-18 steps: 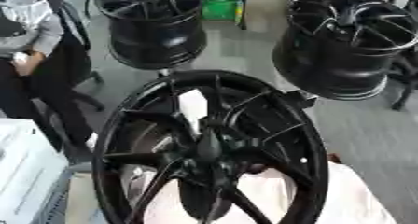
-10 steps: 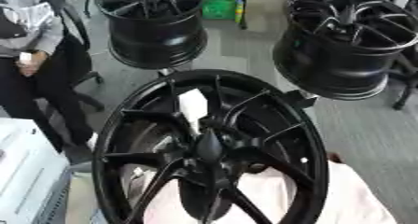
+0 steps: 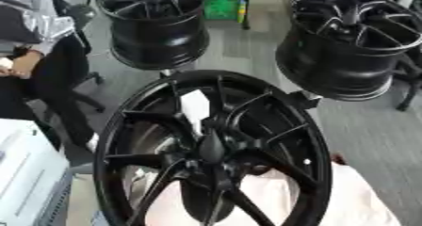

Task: Pull the pin out of the wheel hub.

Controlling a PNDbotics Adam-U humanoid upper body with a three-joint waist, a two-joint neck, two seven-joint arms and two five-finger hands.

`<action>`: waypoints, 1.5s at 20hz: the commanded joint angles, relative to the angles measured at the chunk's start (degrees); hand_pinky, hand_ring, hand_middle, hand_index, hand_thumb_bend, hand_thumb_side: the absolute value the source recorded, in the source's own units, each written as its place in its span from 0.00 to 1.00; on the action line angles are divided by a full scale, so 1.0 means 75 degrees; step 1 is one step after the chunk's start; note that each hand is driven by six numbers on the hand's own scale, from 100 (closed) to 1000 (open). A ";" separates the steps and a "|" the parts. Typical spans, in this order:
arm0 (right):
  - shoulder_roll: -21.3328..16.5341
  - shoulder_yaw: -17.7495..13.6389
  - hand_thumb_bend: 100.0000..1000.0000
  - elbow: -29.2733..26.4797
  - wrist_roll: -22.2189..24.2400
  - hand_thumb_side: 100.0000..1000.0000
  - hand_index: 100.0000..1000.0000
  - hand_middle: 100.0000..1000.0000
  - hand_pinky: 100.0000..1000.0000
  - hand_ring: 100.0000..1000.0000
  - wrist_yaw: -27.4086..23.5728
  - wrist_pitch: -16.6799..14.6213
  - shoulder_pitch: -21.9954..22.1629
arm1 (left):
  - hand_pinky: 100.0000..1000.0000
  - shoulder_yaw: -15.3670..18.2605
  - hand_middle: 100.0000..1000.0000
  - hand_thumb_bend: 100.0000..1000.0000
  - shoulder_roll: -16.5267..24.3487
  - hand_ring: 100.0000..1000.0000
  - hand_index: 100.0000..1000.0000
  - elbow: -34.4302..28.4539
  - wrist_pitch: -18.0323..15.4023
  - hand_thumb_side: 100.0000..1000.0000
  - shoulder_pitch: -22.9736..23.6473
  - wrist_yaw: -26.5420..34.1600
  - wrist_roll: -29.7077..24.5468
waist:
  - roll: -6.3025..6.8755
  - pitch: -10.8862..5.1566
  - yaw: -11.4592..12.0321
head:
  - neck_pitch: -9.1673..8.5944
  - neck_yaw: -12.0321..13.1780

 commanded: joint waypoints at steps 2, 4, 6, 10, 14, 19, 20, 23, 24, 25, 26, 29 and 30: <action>-0.0333 -0.0014 0.00 -0.0138 0.0058 0.70 0.72 0.55 0.75 0.64 0.0004 -0.0004 -0.0107 | 0.84 -0.0499 0.74 0.34 0.0033 0.82 0.89 0.0169 -0.0439 0.31 -0.0671 -0.0011 -0.1160 | 0.0025 -0.0094 -0.0026 | -0.0036 0.0035; -0.0343 -0.0004 0.00 -0.0133 0.0068 0.71 0.72 0.55 0.75 0.64 -0.0003 -0.0004 -0.0113 | 0.84 -0.0823 0.75 0.37 -0.0021 0.82 0.89 0.0310 -0.0624 0.33 -0.0975 -0.0052 -0.1612 | 0.0036 -0.0081 -0.0046 | -0.0045 0.0043; -0.0361 0.0003 0.00 -0.0129 0.0073 0.71 0.72 0.55 0.75 0.64 -0.0011 -0.0003 -0.0114 | 0.84 -0.1145 0.75 0.39 -0.0069 0.83 0.89 0.0473 -0.0791 0.35 -0.1244 -0.0076 -0.2101 | 0.0051 -0.0064 -0.0058 | -0.0052 0.0040; -0.0393 0.0021 0.00 -0.0127 0.0090 0.71 0.72 0.55 0.75 0.64 -0.0024 -0.0004 -0.0137 | 0.85 -0.1572 0.76 0.42 -0.0228 0.83 0.89 0.0765 -0.0981 0.38 -0.1669 -0.0082 -0.2848 | 0.0075 -0.0022 -0.0049 | -0.0102 0.0008; -0.0402 0.0051 0.00 -0.0123 0.0121 0.71 0.72 0.55 0.75 0.64 -0.0049 0.0000 -0.0176 | 0.85 -0.1985 0.77 0.44 -0.0530 0.83 0.89 0.1076 -0.1144 0.39 -0.2146 -0.0144 -0.3406 | 0.0067 0.0034 -0.0022 | -0.0151 -0.0037; -0.0388 0.0078 0.00 -0.0109 0.0157 0.71 0.72 0.55 0.75 0.64 -0.0095 -0.0003 -0.0215 | 0.84 -0.2478 0.74 0.44 -0.1027 0.82 0.87 0.1648 -0.1341 0.37 -0.2694 -0.0268 -0.3547 | 0.0023 0.0100 -0.0001 | -0.0192 -0.0057; -0.0384 0.0082 0.00 -0.0105 0.0160 0.71 0.72 0.55 0.75 0.64 -0.0106 -0.0001 -0.0219 | 0.84 -0.2578 0.74 0.44 -0.1120 0.81 0.86 0.1766 -0.1390 0.37 -0.2782 -0.0330 -0.3549 | 0.0015 0.0112 0.0004 | -0.0197 -0.0058; -0.0372 0.0094 0.00 -0.0097 0.0177 0.71 0.72 0.55 0.75 0.63 -0.0136 -0.0005 -0.0236 | 0.84 -0.2867 0.73 0.44 -0.1411 0.80 0.86 0.2161 -0.1510 0.38 -0.3006 -0.0555 -0.3551 | -0.0002 0.0137 0.0015 | -0.0179 -0.0057; -0.0369 0.0096 0.00 -0.0097 0.0181 0.71 0.72 0.55 0.75 0.63 -0.0139 -0.0007 -0.0241 | 0.83 -0.2936 0.73 0.44 -0.1490 0.80 0.87 0.2287 -0.1555 0.39 -0.3056 -0.0618 -0.3551 | -0.0004 0.0140 0.0018 | -0.0177 -0.0056; -0.0363 0.0101 0.00 -0.0098 0.0186 0.71 0.72 0.55 0.75 0.63 -0.0141 -0.0008 -0.0254 | 0.83 -0.3040 0.73 0.44 -0.1579 0.80 0.87 0.2418 -0.1596 0.40 -0.3100 -0.0699 -0.3551 | -0.0006 0.0147 0.0014 | -0.0189 -0.0050; -0.0355 0.0106 0.00 -0.0097 0.0190 0.71 0.72 0.55 0.74 0.63 -0.0145 -0.0008 -0.0266 | 0.83 -0.3137 0.73 0.43 -0.1674 0.80 0.87 0.2557 -0.1640 0.40 -0.3140 -0.0785 -0.3551 | -0.0009 0.0152 0.0010 | -0.0198 -0.0041; -0.0329 0.0115 0.00 -0.0096 0.0197 0.71 0.72 0.55 0.74 0.63 -0.0157 -0.0010 -0.0294 | 0.83 -0.3394 0.73 0.43 -0.1976 0.80 0.87 0.2977 -0.1785 0.39 -0.3229 -0.0988 -0.3551 | -0.0014 0.0166 -0.0012 | -0.0215 -0.0008; -0.0320 0.0115 0.00 -0.0099 0.0196 0.71 0.72 0.55 0.74 0.63 -0.0160 -0.0012 -0.0303 | 0.83 -0.3463 0.73 0.42 -0.2053 0.80 0.87 0.3103 -0.1835 0.37 -0.3244 -0.1029 -0.3551 | -0.0013 0.0171 -0.0022 | -0.0214 0.0004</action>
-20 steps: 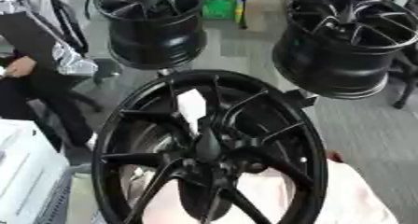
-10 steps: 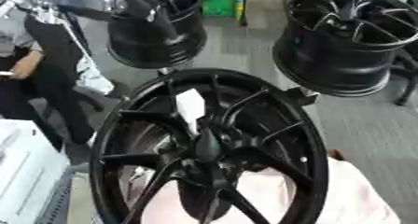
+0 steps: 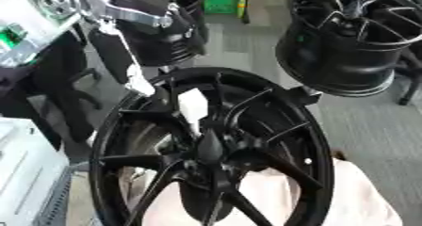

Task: Pull the pin out of the wheel hub.

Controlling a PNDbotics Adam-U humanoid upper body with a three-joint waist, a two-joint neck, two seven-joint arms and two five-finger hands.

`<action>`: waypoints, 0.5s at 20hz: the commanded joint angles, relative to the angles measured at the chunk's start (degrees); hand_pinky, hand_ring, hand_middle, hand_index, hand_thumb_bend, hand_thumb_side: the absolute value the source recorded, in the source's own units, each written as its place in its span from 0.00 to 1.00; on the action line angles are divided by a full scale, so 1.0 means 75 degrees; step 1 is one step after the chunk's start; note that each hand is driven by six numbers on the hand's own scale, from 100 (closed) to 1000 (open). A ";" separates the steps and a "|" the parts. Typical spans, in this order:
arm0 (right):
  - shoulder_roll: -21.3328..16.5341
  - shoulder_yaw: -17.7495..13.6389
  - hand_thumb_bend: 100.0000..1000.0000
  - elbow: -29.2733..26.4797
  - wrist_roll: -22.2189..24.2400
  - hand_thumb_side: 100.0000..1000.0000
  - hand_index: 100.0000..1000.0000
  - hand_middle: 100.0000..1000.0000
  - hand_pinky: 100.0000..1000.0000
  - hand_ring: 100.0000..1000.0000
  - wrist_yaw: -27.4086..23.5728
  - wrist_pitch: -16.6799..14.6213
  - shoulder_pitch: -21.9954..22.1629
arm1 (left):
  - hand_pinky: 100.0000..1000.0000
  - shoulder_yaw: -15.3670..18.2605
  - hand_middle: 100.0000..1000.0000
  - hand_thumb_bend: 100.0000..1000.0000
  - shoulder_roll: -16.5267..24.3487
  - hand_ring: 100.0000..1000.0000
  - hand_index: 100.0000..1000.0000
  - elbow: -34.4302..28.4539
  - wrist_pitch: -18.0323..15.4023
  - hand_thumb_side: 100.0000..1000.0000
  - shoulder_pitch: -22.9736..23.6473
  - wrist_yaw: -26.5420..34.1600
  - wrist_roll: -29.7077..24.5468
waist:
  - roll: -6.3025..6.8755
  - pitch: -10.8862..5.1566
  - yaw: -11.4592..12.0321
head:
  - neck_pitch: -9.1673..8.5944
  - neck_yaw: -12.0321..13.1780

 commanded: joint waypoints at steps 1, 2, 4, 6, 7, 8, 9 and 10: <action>-0.0228 -0.0046 0.00 -0.0106 0.0009 0.71 0.72 0.55 0.74 0.63 -0.0035 -0.0013 -0.0106 | 0.83 -0.0168 0.73 0.42 -0.0170 0.80 0.87 0.0380 -0.0903 0.35 -0.0215 -0.0186 -0.0722 | -0.0008 -0.0085 -0.0028 | -0.0106 0.0043; -0.0222 -0.0047 0.00 -0.0108 0.0005 0.71 0.72 0.55 0.74 0.63 -0.0038 -0.0015 -0.0111 | 0.83 -0.0218 0.73 0.43 -0.0230 0.80 0.87 0.0497 -0.0954 0.33 -0.0221 -0.0230 -0.0722 | -0.0005 -0.0079 -0.0038 | -0.0106 0.0056; -0.0206 -0.0049 0.00 -0.0111 0.0000 0.71 0.72 0.55 0.74 0.63 -0.0045 -0.0018 -0.0124 | 0.84 -0.0275 0.74 0.44 -0.0330 0.81 0.87 0.0719 -0.1052 0.27 -0.0223 -0.0344 -0.0722 | 0.0007 -0.0065 -0.0060 | -0.0109 0.0082; -0.0189 -0.0051 0.00 -0.0114 -0.0002 0.71 0.72 0.55 0.74 0.63 -0.0051 -0.0020 -0.0130 | 0.85 -0.0307 0.75 0.46 -0.0384 0.83 0.87 0.0896 -0.1182 0.21 -0.0209 -0.0471 -0.0722 | 0.0020 -0.0050 -0.0081 | -0.0098 0.0095; -0.0183 -0.0055 0.00 -0.0114 -0.0006 0.71 0.72 0.55 0.74 0.63 -0.0053 -0.0022 -0.0130 | 0.85 -0.0321 0.75 0.47 -0.0393 0.83 0.88 0.0965 -0.1253 0.21 -0.0195 -0.0533 -0.0722 | 0.0026 -0.0043 -0.0090 | -0.0092 0.0100; -0.0176 -0.0060 0.00 -0.0114 -0.0012 0.71 0.72 0.55 0.74 0.63 -0.0056 -0.0024 -0.0129 | 0.85 -0.0326 0.75 0.46 -0.0404 0.83 0.87 0.1022 -0.1318 0.19 -0.0183 -0.0582 -0.0722 | 0.0030 -0.0038 -0.0099 | -0.0084 0.0103; -0.0166 -0.0067 0.00 -0.0116 -0.0021 0.71 0.72 0.55 0.74 0.63 -0.0057 -0.0029 -0.0130 | 0.85 -0.0326 0.75 0.46 -0.0416 0.83 0.87 0.1069 -0.1373 0.18 -0.0168 -0.0602 -0.0722 | 0.0035 -0.0033 -0.0108 | -0.0078 0.0105; -0.0159 -0.0071 0.00 -0.0118 -0.0029 0.71 0.72 0.55 0.74 0.63 -0.0058 -0.0032 -0.0132 | 0.85 -0.0327 0.75 0.46 -0.0426 0.83 0.87 0.1110 -0.1414 0.17 -0.0156 -0.0608 -0.0722 | 0.0038 -0.0028 -0.0115 | -0.0077 0.0106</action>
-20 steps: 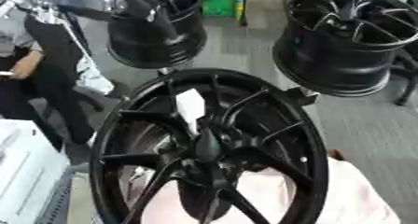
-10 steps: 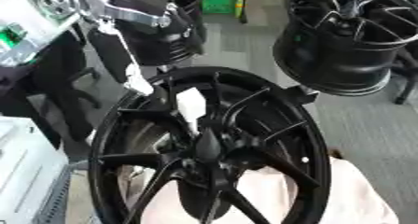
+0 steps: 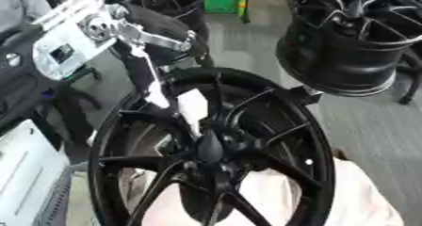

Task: Pull the pin out of the wheel hub.

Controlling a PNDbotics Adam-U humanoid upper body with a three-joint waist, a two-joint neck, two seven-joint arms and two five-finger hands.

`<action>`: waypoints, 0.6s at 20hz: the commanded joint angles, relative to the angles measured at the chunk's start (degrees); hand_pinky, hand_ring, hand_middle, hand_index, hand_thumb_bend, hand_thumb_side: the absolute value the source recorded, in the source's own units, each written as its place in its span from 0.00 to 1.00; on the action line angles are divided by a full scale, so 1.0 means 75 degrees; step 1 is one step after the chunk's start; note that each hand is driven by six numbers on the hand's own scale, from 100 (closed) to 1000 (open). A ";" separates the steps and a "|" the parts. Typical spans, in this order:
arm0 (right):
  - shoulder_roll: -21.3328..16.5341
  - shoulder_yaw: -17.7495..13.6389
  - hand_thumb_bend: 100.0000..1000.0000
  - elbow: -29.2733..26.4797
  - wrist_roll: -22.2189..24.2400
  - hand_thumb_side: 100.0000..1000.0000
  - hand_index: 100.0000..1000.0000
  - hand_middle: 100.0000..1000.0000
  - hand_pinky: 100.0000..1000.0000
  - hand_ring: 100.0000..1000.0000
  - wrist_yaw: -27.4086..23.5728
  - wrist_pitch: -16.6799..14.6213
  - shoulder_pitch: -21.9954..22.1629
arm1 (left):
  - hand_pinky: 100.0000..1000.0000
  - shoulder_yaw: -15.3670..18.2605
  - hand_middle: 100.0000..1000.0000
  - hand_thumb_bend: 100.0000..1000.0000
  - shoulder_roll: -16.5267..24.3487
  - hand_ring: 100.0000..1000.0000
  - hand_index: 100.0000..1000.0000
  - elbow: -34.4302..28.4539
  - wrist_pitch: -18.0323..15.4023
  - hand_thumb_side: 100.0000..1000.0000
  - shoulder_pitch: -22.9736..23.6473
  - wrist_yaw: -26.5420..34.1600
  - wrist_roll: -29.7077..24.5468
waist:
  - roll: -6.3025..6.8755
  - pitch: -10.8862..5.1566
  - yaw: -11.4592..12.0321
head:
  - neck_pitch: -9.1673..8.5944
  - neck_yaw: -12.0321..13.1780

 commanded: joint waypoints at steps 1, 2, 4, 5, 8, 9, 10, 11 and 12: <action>-0.0163 -0.0096 0.00 -0.0119 -0.0031 0.71 0.72 0.55 0.74 0.63 -0.0027 -0.0027 -0.0096 | 0.85 0.0025 0.74 0.45 0.0028 0.82 0.86 0.0122 -0.1171 0.16 -0.0105 -0.0078 -0.0995 | 0.0004 -0.0082 -0.0020 | -0.0050 0.0015; -0.0156 -0.0097 0.00 -0.0119 -0.0038 0.71 0.72 0.55 0.74 0.63 -0.0030 -0.0029 -0.0098 | 0.85 0.0004 0.74 0.44 0.0016 0.82 0.86 0.0156 -0.1195 0.18 -0.0092 -0.0070 -0.0995 | 0.0006 -0.0077 -0.0028 | -0.0047 0.0014; -0.0141 -0.0103 0.00 -0.0119 -0.0055 0.71 0.72 0.55 0.74 0.63 -0.0032 -0.0031 -0.0101 | 0.84 -0.0039 0.73 0.42 -0.0011 0.81 0.85 0.0208 -0.1219 0.17 -0.0074 -0.0036 -0.0995 | 0.0009 -0.0068 -0.0039 | -0.0039 0.0018; -0.0132 -0.0107 0.00 -0.0119 -0.0068 0.71 0.72 0.55 0.74 0.63 -0.0035 -0.0034 -0.0104 | 0.84 -0.0061 0.72 0.42 -0.0025 0.81 0.85 0.0232 -0.1219 0.16 -0.0068 -0.0022 -0.0995 | 0.0011 -0.0061 -0.0044 | -0.0041 0.0022; -0.0107 -0.0119 0.00 -0.0122 -0.0111 0.72 0.72 0.55 0.74 0.63 -0.0036 -0.0041 -0.0110 | 0.84 -0.0110 0.71 0.39 -0.0067 0.81 0.84 0.0304 -0.1209 0.16 -0.0042 0.0016 -0.0995 | 0.0017 -0.0046 -0.0063 | -0.0042 0.0031; -0.0103 -0.0121 0.00 -0.0120 -0.0120 0.72 0.72 0.55 0.74 0.63 -0.0036 -0.0039 -0.0105 | 0.84 -0.0121 0.71 0.39 -0.0076 0.81 0.83 0.0322 -0.1202 0.15 -0.0032 0.0035 -0.0995 | 0.0018 -0.0043 -0.0069 | -0.0038 0.0032; -0.0102 -0.0121 0.00 -0.0118 -0.0125 0.72 0.72 0.55 0.74 0.63 -0.0037 -0.0038 -0.0102 | 0.84 -0.0130 0.71 0.39 -0.0083 0.81 0.83 0.0336 -0.1196 0.15 -0.0024 0.0046 -0.0995 | 0.0019 -0.0041 -0.0073 | -0.0035 0.0034; -0.0101 -0.0123 0.00 -0.0119 -0.0129 0.72 0.72 0.55 0.74 0.63 -0.0037 -0.0038 -0.0103 | 0.84 -0.0143 0.70 0.37 -0.0092 0.80 0.83 0.0351 -0.1190 0.16 -0.0010 0.0055 -0.0995 | 0.0020 -0.0037 -0.0078 | -0.0031 0.0041; -0.0098 -0.0123 0.00 -0.0121 -0.0131 0.72 0.72 0.55 0.74 0.63 -0.0037 -0.0039 -0.0106 | 0.84 -0.0155 0.70 0.37 -0.0102 0.80 0.83 0.0368 -0.1182 0.16 0.0004 0.0066 -0.0995 | 0.0022 -0.0034 -0.0083 | -0.0027 0.0046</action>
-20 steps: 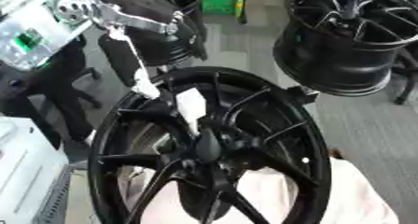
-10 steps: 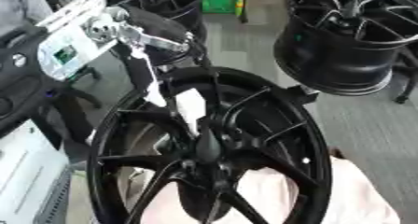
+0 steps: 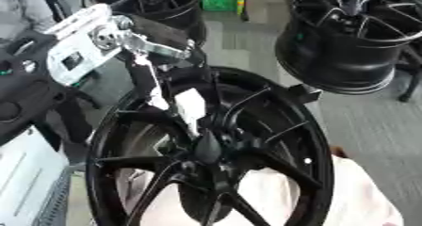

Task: Pull the pin out of the wheel hub.

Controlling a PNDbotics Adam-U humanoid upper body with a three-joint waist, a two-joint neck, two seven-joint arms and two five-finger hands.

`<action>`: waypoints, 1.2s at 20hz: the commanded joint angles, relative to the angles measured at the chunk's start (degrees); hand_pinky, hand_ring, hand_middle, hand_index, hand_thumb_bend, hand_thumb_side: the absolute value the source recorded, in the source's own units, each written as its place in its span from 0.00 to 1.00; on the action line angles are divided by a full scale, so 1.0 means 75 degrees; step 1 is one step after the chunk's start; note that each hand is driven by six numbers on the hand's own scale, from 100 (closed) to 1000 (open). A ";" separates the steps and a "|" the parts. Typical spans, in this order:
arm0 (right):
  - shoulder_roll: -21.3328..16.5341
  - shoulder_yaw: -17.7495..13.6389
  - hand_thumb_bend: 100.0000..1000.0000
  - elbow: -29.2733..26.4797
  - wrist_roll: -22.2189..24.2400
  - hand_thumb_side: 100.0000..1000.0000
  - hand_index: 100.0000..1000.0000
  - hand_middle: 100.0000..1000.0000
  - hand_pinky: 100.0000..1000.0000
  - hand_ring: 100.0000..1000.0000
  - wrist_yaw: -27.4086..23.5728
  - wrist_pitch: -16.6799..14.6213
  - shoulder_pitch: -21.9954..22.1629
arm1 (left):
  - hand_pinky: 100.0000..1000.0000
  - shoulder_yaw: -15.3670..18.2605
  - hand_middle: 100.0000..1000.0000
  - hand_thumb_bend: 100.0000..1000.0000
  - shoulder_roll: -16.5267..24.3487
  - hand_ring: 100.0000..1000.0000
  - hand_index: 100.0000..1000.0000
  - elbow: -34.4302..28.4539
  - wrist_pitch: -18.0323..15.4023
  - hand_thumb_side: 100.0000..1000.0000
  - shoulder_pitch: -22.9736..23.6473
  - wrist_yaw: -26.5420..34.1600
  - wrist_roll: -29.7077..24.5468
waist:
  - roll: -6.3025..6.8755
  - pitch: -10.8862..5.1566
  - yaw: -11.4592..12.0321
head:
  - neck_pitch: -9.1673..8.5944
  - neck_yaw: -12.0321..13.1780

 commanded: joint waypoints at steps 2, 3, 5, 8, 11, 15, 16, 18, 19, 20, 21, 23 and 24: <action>-0.0159 -0.0119 0.00 -0.0121 -0.0041 0.72 0.72 0.55 0.74 0.63 -0.0011 -0.0003 -0.0083 | 0.84 0.0012 0.69 0.36 0.0041 0.80 0.82 0.0035 -0.1086 0.16 -0.0074 0.0074 -0.1079 | 0.0007 -0.0088 -0.0021 | -0.0022 0.0034; -0.0155 -0.0122 0.00 -0.0120 -0.0045 0.72 0.72 0.55 0.74 0.63 -0.0010 -0.0002 -0.0081 | 0.84 0.0002 0.69 0.37 0.0043 0.80 0.82 0.0049 -0.1081 0.15 -0.0056 0.0079 -0.1079 | 0.0008 -0.0083 -0.0024 | -0.0017 0.0032; -0.0141 -0.0129 0.00 -0.0117 -0.0055 0.72 0.72 0.55 0.74 0.63 -0.0016 -0.0002 -0.0079 | 0.83 -0.0004 0.68 0.36 0.0050 0.79 0.81 0.0071 -0.1087 0.14 -0.0021 0.0042 -0.1079 | 0.0008 -0.0071 -0.0028 | -0.0019 0.0029; -0.0113 -0.0129 0.00 -0.0104 -0.0061 0.72 0.72 0.55 0.74 0.63 -0.0030 0.0005 -0.0072 | 0.83 -0.0013 0.66 0.34 0.0047 0.78 0.80 0.0075 -0.1113 0.13 -0.0006 0.0025 -0.1079 | 0.0008 -0.0059 -0.0025 | -0.0016 0.0035; -0.0094 -0.0125 0.00 -0.0112 -0.0070 0.72 0.72 0.55 0.74 0.63 -0.0049 -0.0006 -0.0087 | 0.83 -0.0022 0.65 0.35 0.0043 0.78 0.79 0.0098 -0.1141 0.12 0.0007 -0.0049 -0.1079 | 0.0012 -0.0051 -0.0025 | -0.0030 0.0047; -0.0089 -0.0127 0.00 -0.0118 -0.0080 0.72 0.72 0.55 0.74 0.63 -0.0045 -0.0012 -0.0090 | 0.82 -0.0046 0.62 0.31 0.0013 0.77 0.77 0.0153 -0.1204 0.09 0.0060 -0.0067 -0.1079 | 0.0004 -0.0051 -0.0040 | -0.0042 0.0065; -0.0085 -0.0130 0.00 -0.0118 -0.0085 0.72 0.72 0.55 0.74 0.63 -0.0043 -0.0012 -0.0086 | 0.82 -0.0039 0.60 0.29 0.0001 0.75 0.75 0.0157 -0.1205 0.08 0.0064 -0.0038 -0.1079 | 0.0001 -0.0052 -0.0041 | -0.0042 0.0066; -0.0078 -0.0132 0.00 -0.0117 -0.0091 0.72 0.72 0.55 0.74 0.63 -0.0044 -0.0010 -0.0082 | 0.81 -0.0025 0.55 0.26 -0.0016 0.74 0.73 0.0150 -0.1181 0.07 0.0063 0.0045 -0.1079 | -0.0002 -0.0050 -0.0040 | -0.0045 0.0068; -0.0076 -0.0133 0.00 -0.0115 -0.0095 0.72 0.72 0.55 0.75 0.63 -0.0043 -0.0009 -0.0081 | 0.80 -0.0023 0.53 0.25 -0.0018 0.73 0.72 0.0144 -0.1160 0.06 0.0064 0.0086 -0.1079 | -0.0003 -0.0050 -0.0038 | -0.0045 0.0071; -0.0073 -0.0136 0.00 -0.0113 -0.0100 0.72 0.72 0.55 0.75 0.63 -0.0041 -0.0007 -0.0080 | 0.80 -0.0022 0.52 0.24 -0.0017 0.72 0.71 0.0136 -0.1135 0.06 0.0067 0.0127 -0.1079 | -0.0004 -0.0050 -0.0037 | -0.0044 0.0071; -0.0072 -0.0138 0.00 -0.0110 -0.0107 0.72 0.72 0.55 0.74 0.63 -0.0039 -0.0005 -0.0078 | 0.80 -0.0022 0.52 0.24 -0.0016 0.72 0.71 0.0125 -0.1109 0.06 0.0069 0.0163 -0.1079 | -0.0005 -0.0049 -0.0036 | -0.0046 0.0070; -0.0068 -0.0139 0.00 -0.0103 -0.0121 0.72 0.72 0.55 0.74 0.63 -0.0043 -0.0001 -0.0074 | 0.80 -0.0025 0.51 0.22 -0.0017 0.71 0.70 0.0096 -0.1058 0.05 0.0072 0.0231 -0.1079 | -0.0006 -0.0048 -0.0034 | -0.0051 0.0065; -0.0065 -0.0140 0.00 -0.0100 -0.0130 0.72 0.72 0.55 0.74 0.63 -0.0045 0.0001 -0.0073 | 0.79 -0.0030 0.51 0.22 -0.0020 0.71 0.70 0.0082 -0.1036 0.05 0.0072 0.0266 -0.1079 | -0.0007 -0.0048 -0.0033 | -0.0053 0.0063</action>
